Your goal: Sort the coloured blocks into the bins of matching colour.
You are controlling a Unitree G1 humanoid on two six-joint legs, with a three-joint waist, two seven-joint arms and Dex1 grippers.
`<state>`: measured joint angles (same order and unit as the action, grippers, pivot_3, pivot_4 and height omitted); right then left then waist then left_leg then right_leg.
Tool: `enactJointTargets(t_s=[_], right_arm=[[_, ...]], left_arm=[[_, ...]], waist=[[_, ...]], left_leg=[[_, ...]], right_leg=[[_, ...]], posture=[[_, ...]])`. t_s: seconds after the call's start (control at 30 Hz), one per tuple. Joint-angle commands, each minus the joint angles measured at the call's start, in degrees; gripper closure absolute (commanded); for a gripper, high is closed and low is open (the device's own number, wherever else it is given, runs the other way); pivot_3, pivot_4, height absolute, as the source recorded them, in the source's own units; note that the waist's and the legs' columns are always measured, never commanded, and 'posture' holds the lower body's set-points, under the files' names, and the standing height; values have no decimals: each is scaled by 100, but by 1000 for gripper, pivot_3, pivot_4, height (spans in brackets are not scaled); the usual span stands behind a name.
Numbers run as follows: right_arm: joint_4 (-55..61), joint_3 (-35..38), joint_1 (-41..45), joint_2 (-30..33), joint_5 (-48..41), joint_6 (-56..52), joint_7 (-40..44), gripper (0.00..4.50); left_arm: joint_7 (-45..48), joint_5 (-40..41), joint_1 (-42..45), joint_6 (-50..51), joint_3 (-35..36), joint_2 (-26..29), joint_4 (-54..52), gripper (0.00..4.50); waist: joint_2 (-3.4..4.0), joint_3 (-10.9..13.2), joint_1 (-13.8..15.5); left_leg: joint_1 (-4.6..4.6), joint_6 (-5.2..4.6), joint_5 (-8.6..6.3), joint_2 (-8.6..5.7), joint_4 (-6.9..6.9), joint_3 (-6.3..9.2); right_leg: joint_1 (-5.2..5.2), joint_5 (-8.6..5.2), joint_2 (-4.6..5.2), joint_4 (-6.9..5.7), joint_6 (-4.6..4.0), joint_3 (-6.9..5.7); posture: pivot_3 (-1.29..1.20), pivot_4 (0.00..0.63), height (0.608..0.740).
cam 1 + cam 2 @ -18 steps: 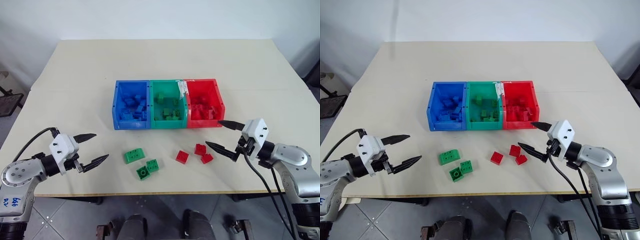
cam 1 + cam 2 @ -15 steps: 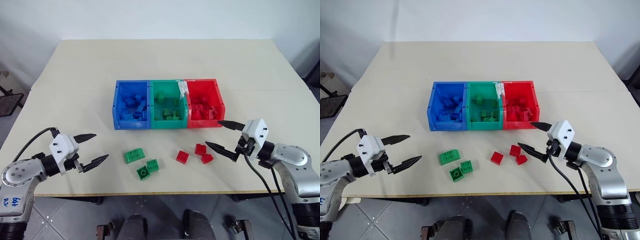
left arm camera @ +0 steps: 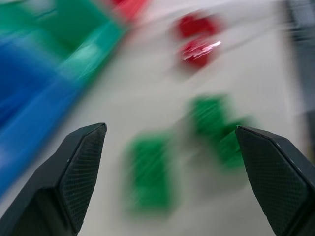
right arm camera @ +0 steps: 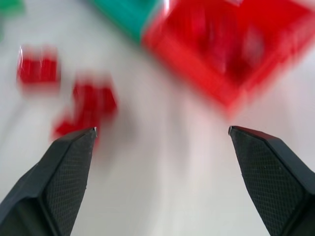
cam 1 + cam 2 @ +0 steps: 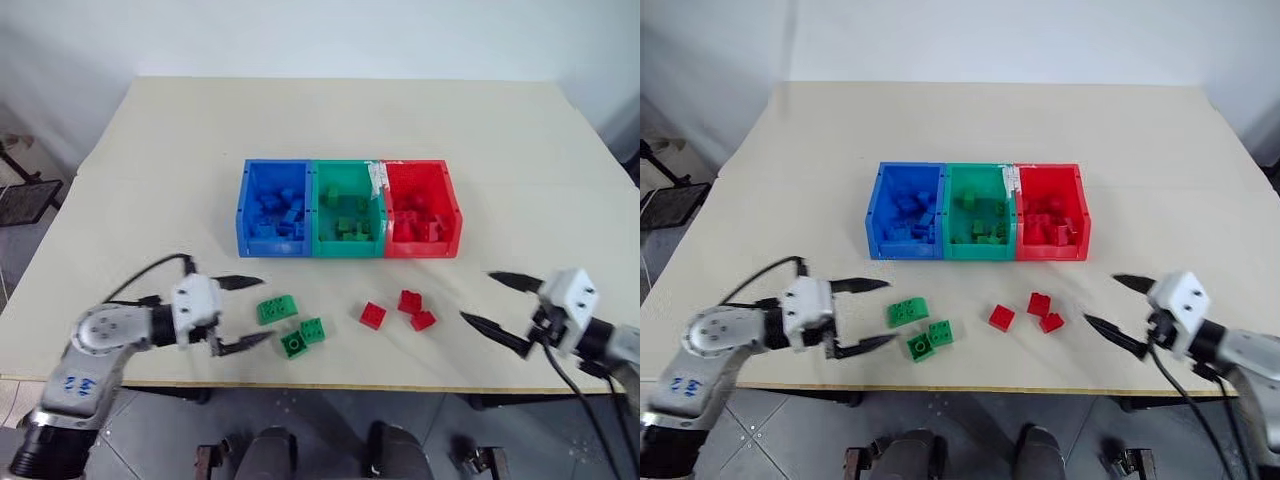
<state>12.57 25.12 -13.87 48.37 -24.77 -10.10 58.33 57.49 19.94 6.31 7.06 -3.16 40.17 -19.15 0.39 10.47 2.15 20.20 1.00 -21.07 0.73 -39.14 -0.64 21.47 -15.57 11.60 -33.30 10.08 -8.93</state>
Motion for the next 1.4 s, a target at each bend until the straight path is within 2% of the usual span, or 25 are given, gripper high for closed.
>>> enactJointTargets(t_s=[0.03, 0.13, 0.2, 0.33, 0.47, 0.63, 0.73, 0.93, 0.97, 1.1, 1.23, 1.3, 1.4], right_arm=[[485, 180, -180, 204, -120, -451, -31, 0], [982, -150, 29, 264, -264, -1102, -279, 0], [1320, -624, 358, 302, -312, -1575, -394, 0], [1655, -1377, 837, 195, -243, -2095, -619, 0], [1473, -2266, 1305, -114, 228, -2226, -1034, 0], [972, -2753, 1539, -243, 803, -1984, -1252, 0], [760, -2804, 1624, -353, 854, -1824, -1236, 664], [584, -2663, 1622, -364, 855, -1524, -1138, 2660], [569, -2617, 1616, -357, 825, -1465, -1106, 2868], [500, -2256, 1655, -346, 421, -1014, -654, 2863], [704, -1730, 2056, -390, -810, -1485, -56, 2863], [570, -1561, 2737, -677, -1253, -1878, -468, 2863], [123, -1595, 3661, -1003, -1099, -2259, -1185, 2863]], left_arm=[[70, -92, 95, 21, -297, -50, -280, 56], [46, -89, 83, 8, -343, -95, -231, 56], [84, -53, 53, -27, -241, -45, -144, 56], [154, 54, -65, -26, 18, 85, -90, 56], [169, 99, -318, -54, 393, 256, -120, 56], [133, 172, -458, -13, 659, 309, -210, 56], [128, 130, -460, -59, 709, 312, -175, 0], [80, 93, -357, -136, 701, 254, -64, 0], [65, 95, -345, -150, 695, 239, -47, 0], [-118, 203, -328, -106, 779, 86, -32, 0], [-578, 558, -271, 199, 1173, -250, -4, 0], [-843, 711, -272, 384, 1411, -361, -51, 0], [-1070, 764, -332, 518, 1636, -425, -105, 0]], waist=[[1, 0, -103], [4, -1, -196], [4, -1, -225], [3, -1, -157], [1, 0, -77], [-2, -2, -71], [-3, -3, -81], [-3, -3, -76], [-4, -3, -71], [-4, -3, -72], [-3, -2, -88], [-3, -2, -142], [-2, -3, -218]], left_leg=[[-4, 0, 0, 5, 0, -9], [-15, 4, 2, 19, 1, -23], [-18, 5, 3, 20, 1, -23], [-12, 6, 2, 20, 0, -12], [-5, 7, 0, 18, -2, -9], [-1, 6, -1, 16, -6, -14], [-6, 7, 0, 19, -6, -14], [-8, 7, 0, 19, -6, -14], [-7, 7, 0, 19, -7, -14], [-6, 7, 0, 18, -8, -15], [-5, 7, 0, 19, -8, -13], [-8, 7, 0, 20, -8, -14], [-11, 11, 2, 23, -8, -12]], right_leg=[[0, 1, -4, -1, -4, 7], [1, -3, -20, -5, -23, 20], [2, -2, -20, -9, -25, 21], [6, -2, -20, -8, -25, 17], [10, -1, -20, -1, -23, 12], [10, -1, -19, 7, -23, 14], [9, -1, -22, 2, -24, 14], [9, -1, -22, -1, -24, 15], [9, -1, -21, -2, -24, 15], [8, -1, -21, -1, -24, 15], [9, -1, -22, -1, -24, 14], [9, -1, -23, -4, -24, 15], [10, 1, -25, -13, -27, 16]], posture=[[0, 150, 740], [0, 150, 740], [0, 150, 740], [0, 150, 740], [0, 150, 740], [0, 150, 740], [0, 150, 740], [0, 150, 740], [0, 150, 740], [0, 150, 740], [0, 150, 740], [0, 150, 740], [0, 150, 740]])
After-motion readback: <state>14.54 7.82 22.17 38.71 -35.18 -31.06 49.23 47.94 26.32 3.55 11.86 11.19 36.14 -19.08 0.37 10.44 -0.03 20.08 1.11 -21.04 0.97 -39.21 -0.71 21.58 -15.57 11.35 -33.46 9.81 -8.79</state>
